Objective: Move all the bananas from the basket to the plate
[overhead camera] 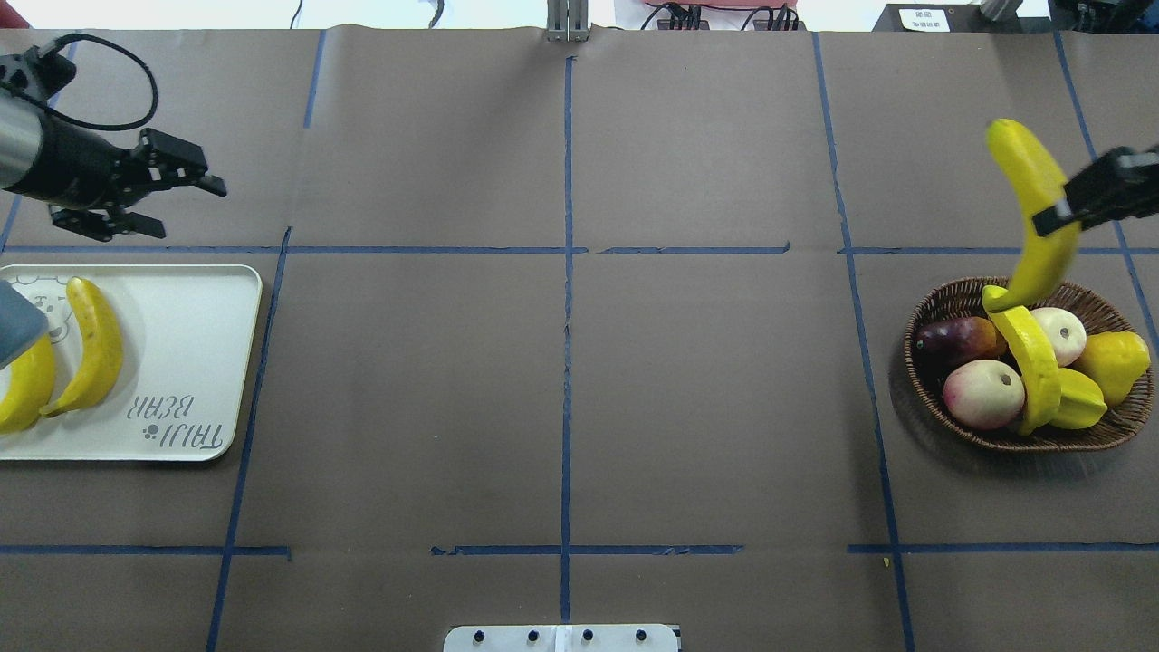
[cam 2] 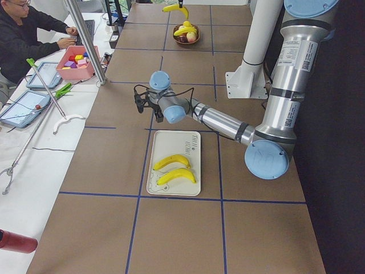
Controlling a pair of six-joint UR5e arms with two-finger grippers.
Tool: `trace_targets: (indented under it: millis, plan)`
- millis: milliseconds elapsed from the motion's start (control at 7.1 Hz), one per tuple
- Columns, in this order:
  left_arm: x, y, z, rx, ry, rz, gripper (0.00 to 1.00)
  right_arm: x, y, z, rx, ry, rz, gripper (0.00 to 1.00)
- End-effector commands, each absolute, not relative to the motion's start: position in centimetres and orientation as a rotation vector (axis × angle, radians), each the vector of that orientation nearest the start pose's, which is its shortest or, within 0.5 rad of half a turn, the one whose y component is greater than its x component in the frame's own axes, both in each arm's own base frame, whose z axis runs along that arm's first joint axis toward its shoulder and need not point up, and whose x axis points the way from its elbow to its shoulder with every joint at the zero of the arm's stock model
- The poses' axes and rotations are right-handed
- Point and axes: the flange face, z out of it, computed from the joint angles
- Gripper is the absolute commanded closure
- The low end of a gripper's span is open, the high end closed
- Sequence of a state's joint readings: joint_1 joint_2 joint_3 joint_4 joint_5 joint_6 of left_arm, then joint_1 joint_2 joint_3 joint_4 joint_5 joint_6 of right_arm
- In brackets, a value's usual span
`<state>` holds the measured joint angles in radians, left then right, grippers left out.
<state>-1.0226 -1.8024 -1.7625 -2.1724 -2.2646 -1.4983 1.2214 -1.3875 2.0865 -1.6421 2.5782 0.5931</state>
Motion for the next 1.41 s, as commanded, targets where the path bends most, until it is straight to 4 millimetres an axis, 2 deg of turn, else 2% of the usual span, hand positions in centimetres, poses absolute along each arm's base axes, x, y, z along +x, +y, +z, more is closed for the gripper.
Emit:
trace_targets:
  millis: [0,141,282,423,564,705,846,987,1268]
  plan:
    - [29.9,-51.6,26.3,-0.113,1.316,-0.615,0.00,-24.4,-46.8,18.7,0.081,-1.153,0.000,1.00]
    - [31.0,-50.4,22.0,-0.159,1.382,-0.655,0.00,-29.9,-43.9,17.2,0.140,-1.241,0.072,1.00]
    - [31.5,-49.6,18.1,-0.185,1.441,-0.652,0.00,-33.7,-41.7,16.7,0.173,-1.340,0.062,1.00]
    - [33.7,-48.1,16.7,-0.210,1.456,-0.602,0.00,-36.5,-39.8,16.5,0.158,-1.371,0.001,0.99]
    - [35.3,-46.9,14.4,-0.217,1.493,-0.548,0.00,-38.1,-38.3,16.0,0.142,-1.381,-0.034,0.99]
    - [36.9,-45.5,13.4,-0.210,1.532,-0.499,0.00,-39.2,-37.1,15.5,0.137,-1.390,-0.079,0.99]
    - [38.9,-44.2,12.6,-0.177,1.591,-0.469,0.00,-40.1,-36.2,14.3,0.156,-1.409,-0.130,0.99]
    - [40.9,-42.8,11.9,-0.172,1.604,-0.459,0.00,-40.5,-35.8,13.9,0.158,-1.416,-0.148,0.99]
    - [43.3,-41.6,12.1,-0.176,1.597,-0.462,0.00,-40.5,-35.7,13.3,0.161,-1.426,-0.151,0.99]
